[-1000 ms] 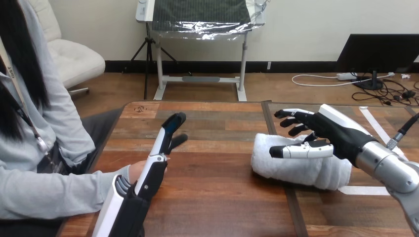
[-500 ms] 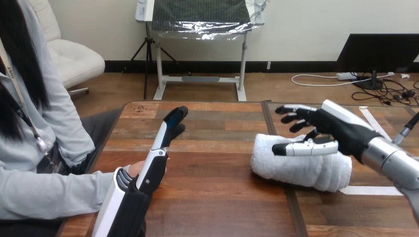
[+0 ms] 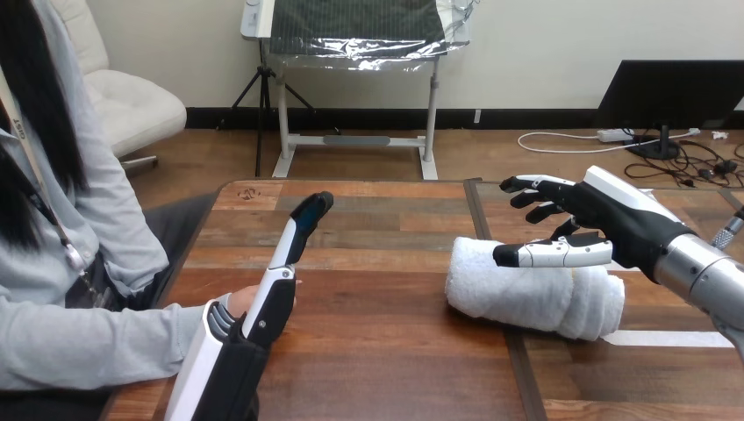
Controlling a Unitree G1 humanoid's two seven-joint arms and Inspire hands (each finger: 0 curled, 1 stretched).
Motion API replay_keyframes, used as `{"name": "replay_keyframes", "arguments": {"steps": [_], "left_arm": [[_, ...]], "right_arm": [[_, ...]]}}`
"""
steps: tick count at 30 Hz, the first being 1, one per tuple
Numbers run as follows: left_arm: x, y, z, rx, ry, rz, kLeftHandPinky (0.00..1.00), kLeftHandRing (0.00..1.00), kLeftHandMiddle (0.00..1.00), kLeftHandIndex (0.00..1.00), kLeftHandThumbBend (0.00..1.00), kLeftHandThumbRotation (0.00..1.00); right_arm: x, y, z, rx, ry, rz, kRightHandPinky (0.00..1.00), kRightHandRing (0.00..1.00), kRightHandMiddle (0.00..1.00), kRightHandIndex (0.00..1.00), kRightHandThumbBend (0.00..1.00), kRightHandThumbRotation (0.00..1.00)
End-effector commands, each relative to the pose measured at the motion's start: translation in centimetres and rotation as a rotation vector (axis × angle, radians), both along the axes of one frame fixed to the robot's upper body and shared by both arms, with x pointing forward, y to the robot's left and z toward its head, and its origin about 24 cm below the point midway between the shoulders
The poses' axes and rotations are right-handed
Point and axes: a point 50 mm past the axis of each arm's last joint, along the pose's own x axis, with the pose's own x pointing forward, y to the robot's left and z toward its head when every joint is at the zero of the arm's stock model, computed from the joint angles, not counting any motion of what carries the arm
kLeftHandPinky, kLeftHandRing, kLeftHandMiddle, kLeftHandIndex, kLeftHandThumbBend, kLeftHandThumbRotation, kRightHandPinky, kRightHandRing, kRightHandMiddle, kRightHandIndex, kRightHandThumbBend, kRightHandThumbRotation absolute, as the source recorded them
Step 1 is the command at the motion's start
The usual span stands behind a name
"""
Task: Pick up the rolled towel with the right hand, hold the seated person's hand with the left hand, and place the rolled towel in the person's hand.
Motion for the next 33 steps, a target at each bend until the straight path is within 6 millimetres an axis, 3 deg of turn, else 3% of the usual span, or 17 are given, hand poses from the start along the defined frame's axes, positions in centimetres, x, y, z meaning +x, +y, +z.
{"name": "replay_keyframes", "arguments": {"steps": [1,24,33], "left_arm": [[0.8,-0.1,0.9,0.009,-0.060,-0.008,0.98,1.00,1.00,1.00,1.00,0.80],[0.5,0.1,0.8,-0.002,-0.047,-0.016,0.94,1.00,1.00,1.00,1.00,0.78],[0.4,0.2,0.7,-0.002,-0.051,-0.017,0.94,1.00,1.00,1.00,1.00,0.76]], "right_arm": [[1.3,-0.2,3.6,-0.002,-0.114,-0.016,0.63,0.82,0.87,0.90,1.00,0.65],[1.6,-0.5,5.6,-0.020,-0.181,0.001,0.58,0.81,0.86,0.90,1.00,0.65],[2.1,-0.3,5.4,-0.022,-0.170,-0.010,0.58,0.82,0.88,0.90,1.00,0.65]]}}
